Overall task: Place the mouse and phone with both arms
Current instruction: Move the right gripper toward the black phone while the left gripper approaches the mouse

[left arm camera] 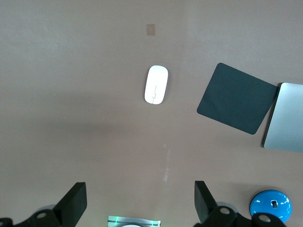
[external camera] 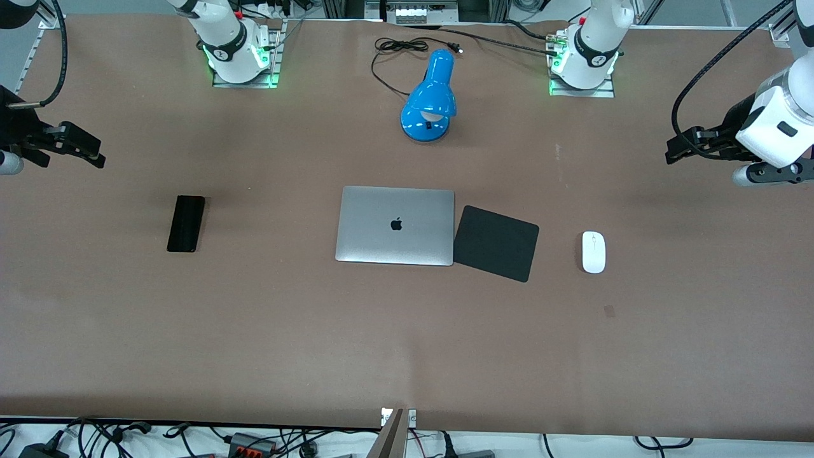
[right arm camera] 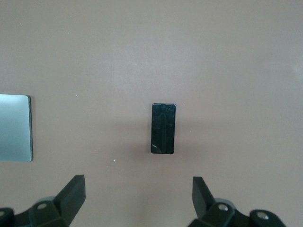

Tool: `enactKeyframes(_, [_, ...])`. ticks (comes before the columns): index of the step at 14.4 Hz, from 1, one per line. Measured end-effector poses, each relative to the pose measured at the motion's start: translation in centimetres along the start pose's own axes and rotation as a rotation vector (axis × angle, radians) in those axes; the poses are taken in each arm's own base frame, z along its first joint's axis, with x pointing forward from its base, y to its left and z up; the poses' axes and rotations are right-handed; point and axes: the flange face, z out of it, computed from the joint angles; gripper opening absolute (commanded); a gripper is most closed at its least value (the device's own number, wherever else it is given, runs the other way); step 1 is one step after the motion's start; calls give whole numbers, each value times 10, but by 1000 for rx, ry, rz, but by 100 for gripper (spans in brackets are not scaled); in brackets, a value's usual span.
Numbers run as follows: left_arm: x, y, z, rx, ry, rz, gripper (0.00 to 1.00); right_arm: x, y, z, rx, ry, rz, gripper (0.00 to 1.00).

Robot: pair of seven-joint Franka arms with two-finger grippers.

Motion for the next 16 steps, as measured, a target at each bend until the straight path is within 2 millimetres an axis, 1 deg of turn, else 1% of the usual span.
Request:
enactKeyframes(8, [0,0,0,0,1,0,100,0,-3,0,0,0,-4,100])
enactKeyframes(11, [4,2,5,-24,-10,0,100,1,-2,2,0,-4,-3,100])
enactKeyframes(12, [8,3,10,-57,-13,-5,100,1,-1,4,0,-9,-2,100])
enactKeyframes(13, [17,-1,17,-88,-12,-18,100,2,-1,8,0,-16,-2,100])
enactKeyframes(14, [29,-9,29,-107,-6,-37,100,4,-2,13,0,-26,-3,100])
enactKeyframes(15, [43,-18,44,-118,1,-55,100,6,-2,20,1,-37,-3,100])
enactKeyframes(16, [59,-25,64,-123,3,-68,100,9,-2,28,1,-51,-3,100])
